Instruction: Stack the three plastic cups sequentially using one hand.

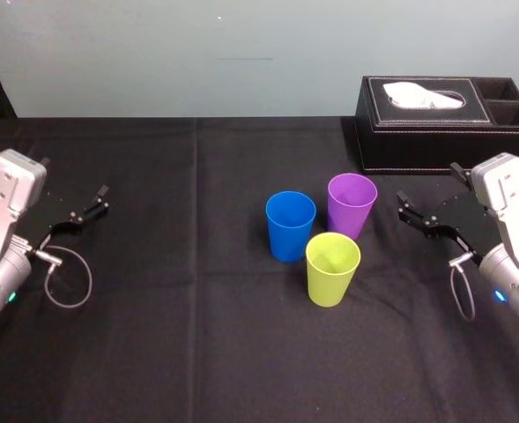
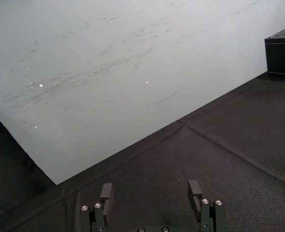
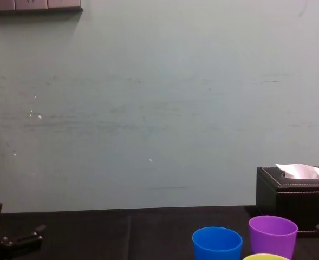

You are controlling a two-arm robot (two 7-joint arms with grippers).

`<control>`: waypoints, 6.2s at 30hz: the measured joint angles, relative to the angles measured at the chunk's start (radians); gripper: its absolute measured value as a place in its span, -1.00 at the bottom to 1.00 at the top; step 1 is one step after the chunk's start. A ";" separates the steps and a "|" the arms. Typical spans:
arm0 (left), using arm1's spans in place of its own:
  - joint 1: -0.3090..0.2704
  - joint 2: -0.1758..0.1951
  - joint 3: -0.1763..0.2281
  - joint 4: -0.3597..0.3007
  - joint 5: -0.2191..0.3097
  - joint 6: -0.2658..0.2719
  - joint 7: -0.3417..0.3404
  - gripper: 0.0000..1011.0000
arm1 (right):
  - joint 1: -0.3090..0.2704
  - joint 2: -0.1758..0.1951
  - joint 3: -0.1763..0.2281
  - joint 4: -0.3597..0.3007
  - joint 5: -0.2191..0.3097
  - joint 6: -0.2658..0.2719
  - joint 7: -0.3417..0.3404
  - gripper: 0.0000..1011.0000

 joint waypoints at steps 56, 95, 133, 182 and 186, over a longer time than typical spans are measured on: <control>0.000 0.000 0.000 0.000 0.000 0.000 0.000 1.00 | 0.000 0.000 0.000 0.000 0.000 0.000 0.000 0.98; 0.000 0.000 0.000 0.000 0.000 0.000 0.000 1.00 | -0.046 0.024 0.044 -0.055 0.029 0.008 0.037 0.98; 0.000 0.000 0.000 0.000 0.000 0.000 0.000 1.00 | -0.306 0.089 0.086 -0.286 0.143 0.043 0.339 0.98; 0.000 0.000 0.000 0.000 0.000 0.000 0.000 1.00 | -0.156 -0.123 0.073 -0.152 0.068 0.182 0.415 0.97; 0.000 0.000 0.000 0.000 0.000 0.000 0.000 1.00 | -0.157 -0.122 0.074 -0.154 0.069 0.181 0.414 0.84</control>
